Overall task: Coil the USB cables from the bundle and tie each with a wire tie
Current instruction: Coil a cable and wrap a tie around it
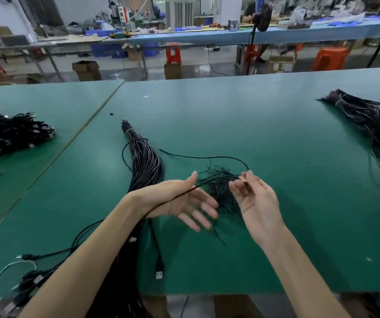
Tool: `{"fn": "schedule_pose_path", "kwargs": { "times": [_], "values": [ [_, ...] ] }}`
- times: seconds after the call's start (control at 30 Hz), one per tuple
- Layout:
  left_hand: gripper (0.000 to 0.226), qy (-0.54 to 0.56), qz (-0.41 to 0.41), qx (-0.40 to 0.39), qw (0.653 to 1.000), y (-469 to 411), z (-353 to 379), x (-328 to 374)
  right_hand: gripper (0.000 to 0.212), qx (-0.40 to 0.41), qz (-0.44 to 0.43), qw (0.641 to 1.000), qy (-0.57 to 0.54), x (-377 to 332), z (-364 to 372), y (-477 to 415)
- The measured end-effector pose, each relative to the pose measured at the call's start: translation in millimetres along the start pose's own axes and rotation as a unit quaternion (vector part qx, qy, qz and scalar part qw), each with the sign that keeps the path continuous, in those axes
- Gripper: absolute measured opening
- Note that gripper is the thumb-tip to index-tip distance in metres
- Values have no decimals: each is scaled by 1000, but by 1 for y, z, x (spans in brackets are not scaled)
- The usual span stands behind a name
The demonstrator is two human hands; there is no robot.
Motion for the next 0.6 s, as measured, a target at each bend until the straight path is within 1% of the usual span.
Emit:
{"fn": "schedule_pose_path", "kwargs": {
  "times": [0.03,0.07,0.1,0.13,0.2,0.27,0.33,0.4,0.47,0.5,0.57,0.6],
  "values": [
    [70,-8,-2,-34,999,-1,5,-1,13,13,-4,1000,-18,-2,-2,-6],
    [60,-8,7,-46,999,-1,8,-1,12,23,-6,999,-27,-4,-5,-10],
    [48,3,25,-35,999,-1,6,-2,11,30,-7,999,-34,-5,-8,-13],
    [37,23,47,-9,999,0,2,-2,9,38,-9,998,-43,-5,-12,-15],
    [25,54,94,55,993,6,-11,-5,7,63,-18,996,-64,-8,-22,-15],
    [21,61,128,95,985,13,-25,-11,8,89,-37,992,-82,-14,-31,-13],
    [19,62,162,108,979,18,-33,-15,9,112,-56,988,-94,-19,-41,-10],
    [19,96,204,116,967,24,-40,-17,9,125,-67,986,-87,-20,-50,-6],
    [24,158,239,130,949,27,-46,-18,8,121,-67,990,-37,-15,-55,0],
    [27,184,245,147,940,27,-49,-18,7,117,-66,991,13,-11,-56,3],
    [31,202,240,206,927,26,-54,-21,9,109,-80,978,157,-2,-57,9],
    [33,202,238,235,920,26,-56,-23,12,100,-95,961,238,1,-56,11]
  ]
}}
Point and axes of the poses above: each hand's wrist, its own y-axis away from the middle knuckle, its own z-axis out of the palm, x = y × z, the point moved 3 cm from there along -y, towards the middle knuckle, and after that the axes turned 9 degrees about -x, right-handed, at the moved point
